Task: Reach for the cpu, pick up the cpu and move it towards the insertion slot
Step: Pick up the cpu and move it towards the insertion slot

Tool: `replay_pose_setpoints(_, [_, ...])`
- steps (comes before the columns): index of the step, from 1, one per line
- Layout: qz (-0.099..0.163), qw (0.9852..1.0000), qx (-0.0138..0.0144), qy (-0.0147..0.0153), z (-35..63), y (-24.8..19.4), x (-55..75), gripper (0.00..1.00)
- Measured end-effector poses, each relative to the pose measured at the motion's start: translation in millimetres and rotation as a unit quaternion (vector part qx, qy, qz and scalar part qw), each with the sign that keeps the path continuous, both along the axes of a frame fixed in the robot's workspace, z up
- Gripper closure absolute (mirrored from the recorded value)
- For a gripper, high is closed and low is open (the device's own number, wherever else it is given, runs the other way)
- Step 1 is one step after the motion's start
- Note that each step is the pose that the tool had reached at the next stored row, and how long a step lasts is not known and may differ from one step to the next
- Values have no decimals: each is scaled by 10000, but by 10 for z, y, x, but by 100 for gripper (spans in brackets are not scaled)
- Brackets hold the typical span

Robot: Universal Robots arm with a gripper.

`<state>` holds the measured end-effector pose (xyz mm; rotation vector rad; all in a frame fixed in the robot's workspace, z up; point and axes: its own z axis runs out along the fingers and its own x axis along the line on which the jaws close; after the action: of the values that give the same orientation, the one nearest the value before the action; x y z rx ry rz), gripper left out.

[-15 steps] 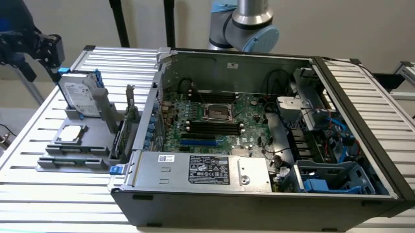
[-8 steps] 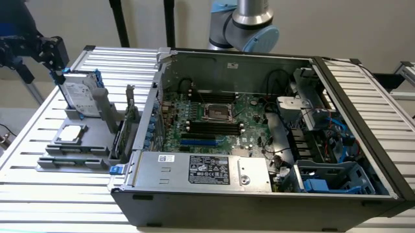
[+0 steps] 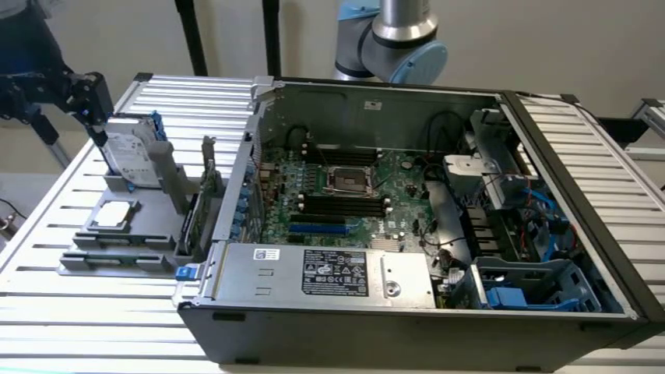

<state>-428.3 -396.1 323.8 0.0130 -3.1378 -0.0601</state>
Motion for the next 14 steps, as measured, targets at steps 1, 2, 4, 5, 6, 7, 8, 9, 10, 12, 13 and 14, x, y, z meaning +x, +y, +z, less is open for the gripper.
replay_pose_setpoints(1, [-2, 10000, 0, 1, -17, -8, 0, 29])
replay_pose_setpoints(2, [-3, 10000, 0, 0, -35, -15, 0, 29])
replay_pose_setpoints(4, [-6, 10000, 0, 0, -72, -30, 0, 29])
replay_pose_setpoints(5, [-7, 10000, 0, 1, -90, -38, 0, 29])
replay_pose_setpoints(6, [-8, 10000, 0, 1, -108, -45, 0, 29])
replay_pose_setpoints(7, [-9, 10000, 0, 0, -126, -53, 0, 29])
replay_pose_setpoints(8, [-11, 10000, -1, 1, -144, -61, 0, 29])
replay_pose_setpoints(9, [-12, 10000, -1, 1, -162, -69, 0, 29])
replay_pose_setpoints(10, [-13, 10000, -1, 1, -180, -76, 0, 29])
replay_pose_setpoints(12, [-17, 10000, 0, 1, -217, -92, 0, 29])
replay_pose_setpoints(13, [-17, 10000, 0, 0, -234, -99, 0, 29])
replay_pose_setpoints(14, [-19, 10000, 0, 0, -255, -107, 0, 29])
